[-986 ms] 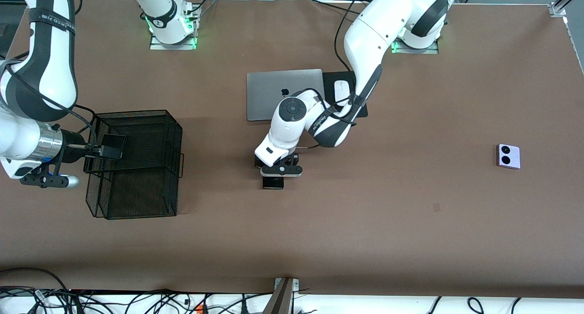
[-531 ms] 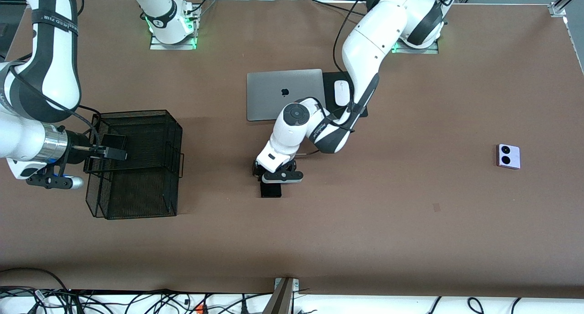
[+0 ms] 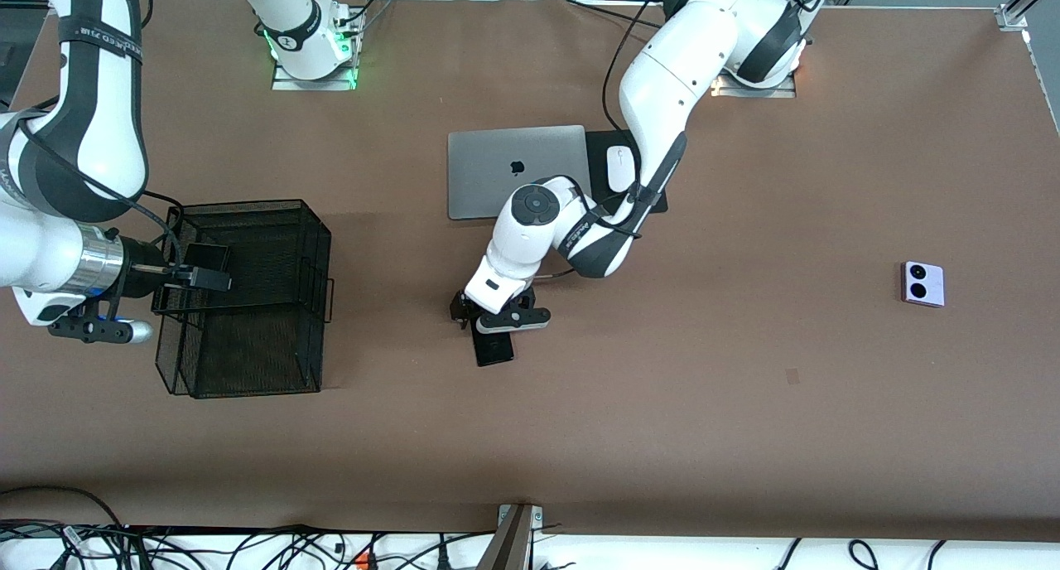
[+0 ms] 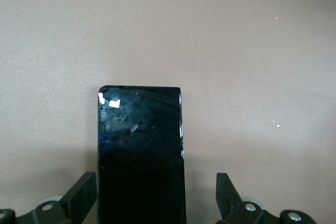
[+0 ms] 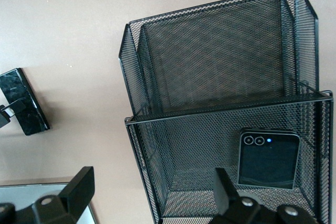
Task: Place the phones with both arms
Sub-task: 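Lower the black bar phone beside the laptop and open the left gripper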
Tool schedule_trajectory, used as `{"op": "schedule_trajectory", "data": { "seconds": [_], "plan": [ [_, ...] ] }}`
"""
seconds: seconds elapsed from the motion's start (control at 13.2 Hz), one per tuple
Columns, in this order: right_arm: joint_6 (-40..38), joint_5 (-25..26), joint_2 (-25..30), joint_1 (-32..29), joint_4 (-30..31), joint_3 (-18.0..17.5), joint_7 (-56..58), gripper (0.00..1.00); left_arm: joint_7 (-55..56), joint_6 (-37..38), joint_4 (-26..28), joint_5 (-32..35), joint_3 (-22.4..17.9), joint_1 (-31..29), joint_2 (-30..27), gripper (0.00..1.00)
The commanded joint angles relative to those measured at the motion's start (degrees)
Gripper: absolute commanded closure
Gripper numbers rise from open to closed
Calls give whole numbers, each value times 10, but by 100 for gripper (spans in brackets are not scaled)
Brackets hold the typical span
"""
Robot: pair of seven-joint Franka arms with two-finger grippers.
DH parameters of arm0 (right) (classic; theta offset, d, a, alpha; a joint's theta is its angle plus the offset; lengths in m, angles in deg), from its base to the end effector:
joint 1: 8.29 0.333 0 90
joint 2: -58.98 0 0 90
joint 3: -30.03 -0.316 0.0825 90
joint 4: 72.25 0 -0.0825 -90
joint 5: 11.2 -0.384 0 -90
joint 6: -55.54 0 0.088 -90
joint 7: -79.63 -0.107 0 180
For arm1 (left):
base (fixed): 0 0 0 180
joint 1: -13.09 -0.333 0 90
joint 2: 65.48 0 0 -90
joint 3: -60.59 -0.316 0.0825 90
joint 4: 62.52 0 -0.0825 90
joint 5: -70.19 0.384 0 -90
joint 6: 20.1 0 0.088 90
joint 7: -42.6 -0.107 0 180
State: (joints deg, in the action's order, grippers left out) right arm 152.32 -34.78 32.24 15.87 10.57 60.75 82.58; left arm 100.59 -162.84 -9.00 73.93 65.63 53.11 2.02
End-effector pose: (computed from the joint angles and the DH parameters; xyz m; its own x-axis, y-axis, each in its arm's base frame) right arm 0.6673 0.0200 0.4377 0.9836 -0.1007 -0.1497 -0.1260 -0.9772 -0.1711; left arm 0.5991 -0.5552 0.1853 0.9455 0.2738 0.1763 0.2054 -0.9215 0.3296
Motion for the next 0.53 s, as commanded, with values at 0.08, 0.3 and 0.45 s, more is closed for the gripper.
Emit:
{"op": "schedule_trajectory", "data": {
  "seconds": [0.08,0.3,0.45],
  "plan": [
    [8,-10,-14,3,-25,-8,-3,0,-39,117,-17,-8,-7,-10,-36,0],
    [3,-4,-33,4,-62,-44,-9,0,-117,214,-11,-21,0,-48,-80,0],
    [-1,-7,-63,18,-106,-51,-21,0,-164,227,10,-19,-2,-63,-91,0]
  ]
}}
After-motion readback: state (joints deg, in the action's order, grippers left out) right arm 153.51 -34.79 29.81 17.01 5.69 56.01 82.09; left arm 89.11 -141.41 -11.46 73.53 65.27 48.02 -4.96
